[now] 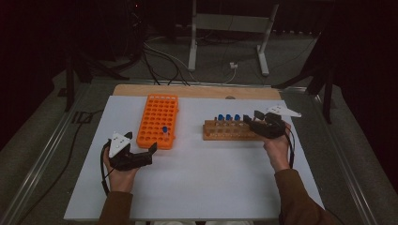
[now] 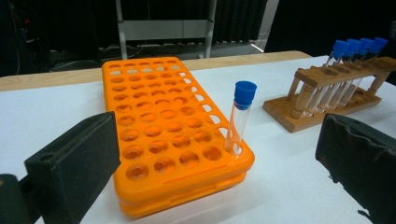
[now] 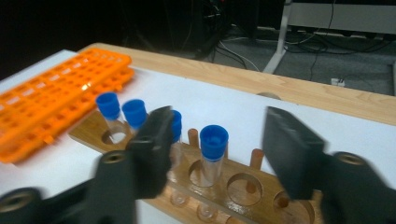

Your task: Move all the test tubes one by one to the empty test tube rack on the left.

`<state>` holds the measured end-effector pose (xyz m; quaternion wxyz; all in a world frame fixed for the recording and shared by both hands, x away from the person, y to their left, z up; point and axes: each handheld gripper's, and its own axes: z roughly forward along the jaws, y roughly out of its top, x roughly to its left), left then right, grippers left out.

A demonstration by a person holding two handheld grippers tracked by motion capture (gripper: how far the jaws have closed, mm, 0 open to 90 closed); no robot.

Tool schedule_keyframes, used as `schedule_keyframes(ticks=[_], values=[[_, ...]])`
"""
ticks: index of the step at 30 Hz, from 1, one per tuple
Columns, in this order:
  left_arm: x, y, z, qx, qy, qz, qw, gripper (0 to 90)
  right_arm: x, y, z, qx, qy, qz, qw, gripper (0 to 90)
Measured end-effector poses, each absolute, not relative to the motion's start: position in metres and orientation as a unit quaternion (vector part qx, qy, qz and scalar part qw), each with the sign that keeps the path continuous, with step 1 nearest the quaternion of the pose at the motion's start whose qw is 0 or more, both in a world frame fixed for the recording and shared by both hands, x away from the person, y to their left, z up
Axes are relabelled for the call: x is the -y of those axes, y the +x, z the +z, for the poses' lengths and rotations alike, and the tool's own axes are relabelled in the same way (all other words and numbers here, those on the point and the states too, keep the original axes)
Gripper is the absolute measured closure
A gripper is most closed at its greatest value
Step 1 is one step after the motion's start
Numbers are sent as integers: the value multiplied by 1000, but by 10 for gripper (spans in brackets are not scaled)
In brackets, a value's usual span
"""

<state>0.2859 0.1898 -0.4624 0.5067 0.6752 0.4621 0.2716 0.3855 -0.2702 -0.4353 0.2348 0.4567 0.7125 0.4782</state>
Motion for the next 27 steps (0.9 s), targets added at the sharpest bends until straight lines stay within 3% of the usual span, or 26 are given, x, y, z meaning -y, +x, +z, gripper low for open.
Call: schedule_keyframes(ticks=[4, 22, 27], values=[[-190, 286, -463, -465, 674, 273, 504, 9, 266, 389, -440, -720, 452, 466, 244, 571], [-192, 286, -464, -473, 673, 273, 499, 11, 254, 396, -466, -718, 479, 451, 228, 752], [-191, 286, -465, -474, 674, 272, 497, 11, 251, 394, -466, -722, 474, 446, 235, 764]])
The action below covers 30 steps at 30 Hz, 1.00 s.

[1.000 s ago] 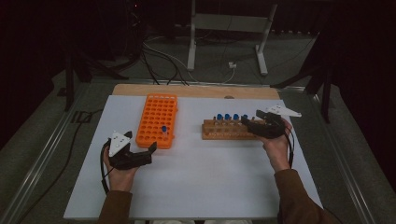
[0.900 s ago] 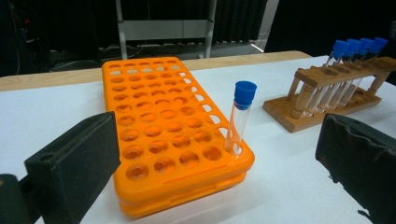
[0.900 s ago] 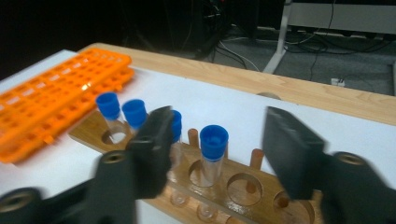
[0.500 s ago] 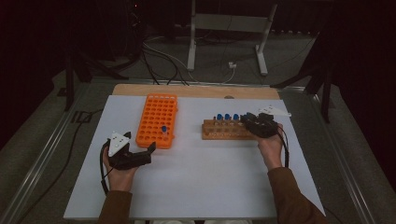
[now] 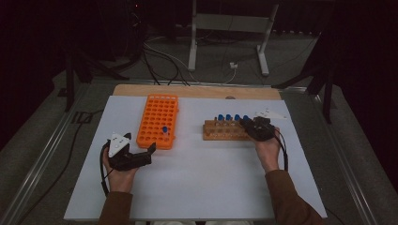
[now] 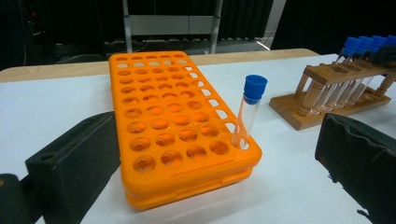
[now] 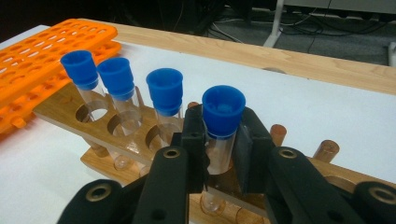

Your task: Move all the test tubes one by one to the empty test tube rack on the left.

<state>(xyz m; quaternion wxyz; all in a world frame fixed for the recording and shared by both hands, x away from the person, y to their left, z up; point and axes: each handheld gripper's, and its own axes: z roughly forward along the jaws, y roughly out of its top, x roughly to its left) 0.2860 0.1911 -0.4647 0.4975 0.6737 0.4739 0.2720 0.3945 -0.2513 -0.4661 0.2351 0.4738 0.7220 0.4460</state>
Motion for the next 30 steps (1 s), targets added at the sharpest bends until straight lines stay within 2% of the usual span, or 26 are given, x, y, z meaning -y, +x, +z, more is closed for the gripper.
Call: schedule_keyframes(ticks=[13, 30], values=[[-193, 287, -467, -478, 672, 269, 497, 11, 252, 390, -455, -716, 467, 458, 244, 765], [-194, 287, -469, -479, 673, 264, 498, 11, 256, 384, -422, -707, 456, 473, 262, 765]])
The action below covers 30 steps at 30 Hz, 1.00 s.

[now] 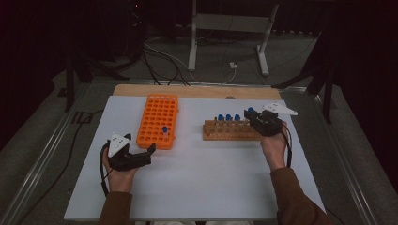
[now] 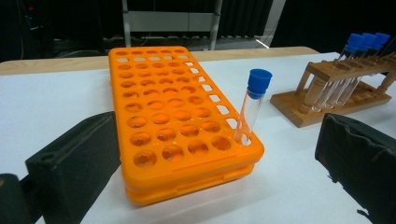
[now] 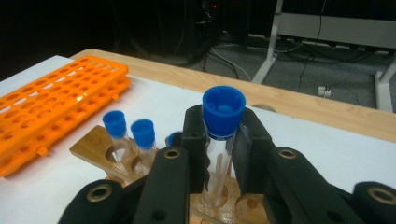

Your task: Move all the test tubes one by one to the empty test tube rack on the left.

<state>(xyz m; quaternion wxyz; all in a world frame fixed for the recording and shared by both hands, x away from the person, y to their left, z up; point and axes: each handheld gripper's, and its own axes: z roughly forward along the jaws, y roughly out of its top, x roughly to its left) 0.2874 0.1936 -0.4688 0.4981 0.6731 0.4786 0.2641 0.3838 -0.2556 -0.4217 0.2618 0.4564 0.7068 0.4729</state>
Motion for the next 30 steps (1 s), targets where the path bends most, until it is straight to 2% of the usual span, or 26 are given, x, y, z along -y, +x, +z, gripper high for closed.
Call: schedule_keyframes(ticks=[13, 30], values=[[-193, 287, -468, -477, 672, 265, 501, 11, 255, 374, -403, -712, 435, 481, 269, 765], [-178, 285, -460, -451, 683, 270, 507, 11, 235, 356, -400, -731, 400, 500, 236, 764]])
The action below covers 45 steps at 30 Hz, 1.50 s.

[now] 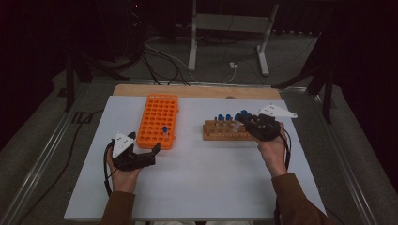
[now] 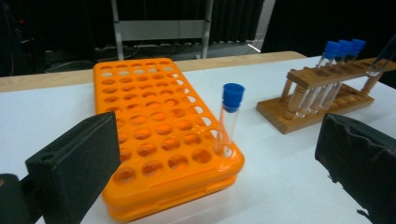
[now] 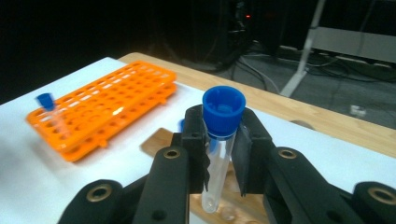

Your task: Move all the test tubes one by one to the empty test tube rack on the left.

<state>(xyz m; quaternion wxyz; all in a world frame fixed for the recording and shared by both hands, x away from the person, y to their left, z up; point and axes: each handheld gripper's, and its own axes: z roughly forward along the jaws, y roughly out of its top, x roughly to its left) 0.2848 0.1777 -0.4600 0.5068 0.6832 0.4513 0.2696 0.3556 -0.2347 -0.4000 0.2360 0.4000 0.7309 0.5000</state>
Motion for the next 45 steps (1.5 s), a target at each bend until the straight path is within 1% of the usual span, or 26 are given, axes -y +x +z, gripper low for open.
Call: schedule_keyframes(ticks=[9, 19, 30, 35, 36, 38, 42, 43, 44, 45], values=[[-160, 282, -455, -432, 696, 259, 512, 19, 212, 348, -402, -748, 372, 506, 214, 764], [-116, 288, -447, -392, 724, 240, 515, 22, 195, 341, -404, -758, 353, 516, 183, 764], [-72, 297, -445, -350, 749, 222, 516, 91, 176, 333, -410, -771, 337, 517, 155, 763], [-58, 301, -447, -341, 758, 212, 514, 204, 165, 328, -410, -778, 324, 518, 147, 763], [-57, 301, -447, -339, 758, 209, 516, 204, 165, 328, -410, -778, 324, 518, 147, 763], [-53, 302, -448, -338, 758, 208, 517, 250, 161, 327, -411, -780, 320, 518, 145, 762], [-48, 303, -449, -336, 755, 205, 525, 402, 157, 325, -411, -780, 315, 522, 141, 762], [-48, 302, -449, -334, 754, 205, 527, 477, 155, 324, -411, -781, 311, 523, 140, 762], [-47, 302, -449, -332, 754, 204, 529, 510, 154, 324, -411, -782, 310, 523, 139, 762], [-46, 302, -449, -330, 753, 202, 532, 510, 154, 324, -411, -782, 310, 523, 139, 762]])
